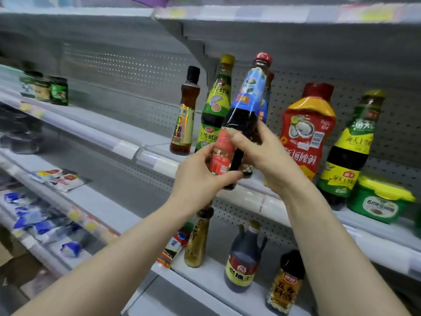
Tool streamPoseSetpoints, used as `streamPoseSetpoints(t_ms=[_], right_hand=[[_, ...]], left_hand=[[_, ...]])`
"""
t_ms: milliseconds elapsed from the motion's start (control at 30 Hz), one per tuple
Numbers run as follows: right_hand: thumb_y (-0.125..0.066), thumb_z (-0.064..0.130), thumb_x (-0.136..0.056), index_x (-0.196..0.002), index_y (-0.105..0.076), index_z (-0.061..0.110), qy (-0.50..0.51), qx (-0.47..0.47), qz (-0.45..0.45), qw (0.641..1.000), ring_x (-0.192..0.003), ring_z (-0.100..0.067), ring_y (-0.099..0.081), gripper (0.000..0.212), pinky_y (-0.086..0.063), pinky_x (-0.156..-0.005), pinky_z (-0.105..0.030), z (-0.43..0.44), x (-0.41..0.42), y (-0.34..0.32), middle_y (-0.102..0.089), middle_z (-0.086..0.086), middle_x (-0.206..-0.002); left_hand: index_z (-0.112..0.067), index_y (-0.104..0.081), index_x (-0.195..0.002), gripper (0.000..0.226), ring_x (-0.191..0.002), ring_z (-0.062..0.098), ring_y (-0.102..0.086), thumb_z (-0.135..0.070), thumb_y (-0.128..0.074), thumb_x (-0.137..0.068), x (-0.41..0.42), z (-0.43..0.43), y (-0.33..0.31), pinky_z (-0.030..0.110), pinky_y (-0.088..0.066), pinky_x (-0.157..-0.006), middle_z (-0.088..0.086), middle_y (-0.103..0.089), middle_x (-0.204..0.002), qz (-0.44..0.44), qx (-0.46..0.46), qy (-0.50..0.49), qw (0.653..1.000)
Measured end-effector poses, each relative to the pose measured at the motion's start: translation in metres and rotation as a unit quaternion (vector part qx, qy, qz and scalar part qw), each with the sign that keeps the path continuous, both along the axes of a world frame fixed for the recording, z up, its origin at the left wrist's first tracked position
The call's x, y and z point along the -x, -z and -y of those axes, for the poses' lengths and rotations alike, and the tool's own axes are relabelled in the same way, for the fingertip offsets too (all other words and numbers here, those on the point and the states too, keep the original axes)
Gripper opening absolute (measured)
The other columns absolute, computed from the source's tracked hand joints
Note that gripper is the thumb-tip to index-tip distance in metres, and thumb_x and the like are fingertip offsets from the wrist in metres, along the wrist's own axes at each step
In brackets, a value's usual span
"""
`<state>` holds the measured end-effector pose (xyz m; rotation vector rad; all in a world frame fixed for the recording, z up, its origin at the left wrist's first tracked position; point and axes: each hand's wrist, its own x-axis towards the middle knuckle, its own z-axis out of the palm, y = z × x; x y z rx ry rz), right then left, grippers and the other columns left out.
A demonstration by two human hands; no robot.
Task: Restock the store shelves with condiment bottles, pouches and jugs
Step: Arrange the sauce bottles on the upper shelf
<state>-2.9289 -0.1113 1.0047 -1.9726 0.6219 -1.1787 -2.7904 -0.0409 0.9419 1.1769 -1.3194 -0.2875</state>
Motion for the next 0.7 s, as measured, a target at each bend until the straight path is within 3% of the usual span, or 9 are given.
streamPoseSetpoints(t_ms=[100,200,267,333,400,500,600,700], right_hand=[[-0.084,0.034,-0.080,-0.127,-0.061,0.029,0.050,-0.019,0.022,0.998,-0.106,-0.012,-0.071,0.052,-0.057,-0.095,-0.046,0.002,-0.012,-0.001,-0.075,0.008,-0.113],[-0.083,0.021,-0.082,-0.130,-0.060,0.024,0.062,-0.034,0.023,0.997,-0.107,-0.019,-0.071,0.053,-0.058,-0.094,-0.048,0.000,-0.015,-0.003,-0.074,0.000,-0.115],[-0.081,0.016,-0.083,-0.136,-0.057,0.021,0.051,-0.034,0.029,0.998,-0.113,-0.022,-0.069,0.058,-0.058,-0.095,-0.046,-0.002,-0.012,-0.005,-0.071,-0.005,-0.123],[-0.079,0.014,-0.081,-0.142,-0.050,0.021,0.041,-0.054,0.045,0.997,-0.118,-0.025,-0.067,0.067,-0.058,-0.095,-0.046,-0.003,-0.009,-0.007,-0.067,-0.010,-0.129],[-0.077,0.014,-0.079,-0.144,-0.046,0.020,0.035,-0.077,0.044,0.995,-0.117,-0.026,-0.067,0.072,-0.058,-0.092,-0.045,-0.006,-0.009,-0.010,-0.066,-0.013,-0.129],[-0.073,0.014,-0.085,-0.143,-0.048,0.017,0.055,-0.072,0.040,0.995,-0.116,-0.023,-0.068,0.063,-0.059,-0.091,-0.039,-0.012,-0.008,-0.012,-0.068,-0.010,-0.127],[-0.078,0.033,-0.087,-0.137,-0.054,0.033,0.177,0.014,-0.039,0.983,-0.110,-0.008,-0.068,0.055,-0.059,-0.092,-0.036,-0.022,-0.015,-0.012,-0.071,0.011,-0.119],[-0.084,0.048,-0.074,-0.130,-0.053,0.038,0.294,0.085,-0.095,0.947,-0.097,-0.002,-0.069,0.065,-0.060,-0.087,-0.036,-0.027,-0.031,-0.003,-0.071,0.016,-0.108]], left_hand=[[-0.053,-0.048,-0.119,0.067,-0.093,0.002,-0.064,-0.063,-0.076,-0.059,-0.005,0.009,-0.002,0.039,-0.055,-0.086,-0.022,-0.067,-0.095,0.060,0.007,-0.026,0.998],[-0.045,-0.048,-0.128,0.067,-0.101,0.003,-0.062,-0.050,-0.081,-0.070,-0.019,0.022,-0.001,0.037,-0.054,-0.090,-0.019,-0.066,-0.108,0.082,0.010,0.031,0.996],[-0.038,-0.049,-0.134,0.064,-0.107,0.005,-0.063,-0.039,-0.081,-0.078,-0.031,0.031,-0.003,0.037,-0.053,-0.097,-0.015,-0.067,-0.116,0.037,-0.012,0.140,0.989],[-0.029,-0.052,-0.136,0.056,-0.110,0.010,-0.066,-0.028,-0.077,-0.086,-0.045,0.039,-0.007,0.041,-0.051,-0.101,-0.007,-0.070,-0.118,-0.018,-0.061,0.285,0.957],[-0.024,-0.056,-0.132,0.052,-0.108,0.014,-0.068,-0.025,-0.077,-0.084,-0.051,0.047,-0.008,0.042,-0.052,-0.099,-0.002,-0.072,-0.116,-0.042,-0.086,0.365,0.926],[-0.025,-0.060,-0.125,0.059,-0.100,0.009,-0.070,-0.034,-0.085,-0.072,-0.045,0.054,-0.006,0.041,-0.055,-0.095,-0.005,-0.074,-0.108,-0.044,-0.053,0.310,0.948],[-0.037,-0.058,-0.121,0.061,-0.091,-0.002,-0.065,-0.051,-0.083,-0.067,-0.028,0.054,-0.005,0.029,-0.055,-0.081,-0.019,-0.071,-0.095,-0.025,0.000,0.169,0.985],[-0.037,-0.054,-0.119,0.058,-0.089,0.006,-0.064,-0.056,-0.076,-0.068,-0.016,0.050,-0.006,0.029,-0.051,-0.069,-0.021,-0.066,-0.089,0.038,0.032,0.073,0.996]])
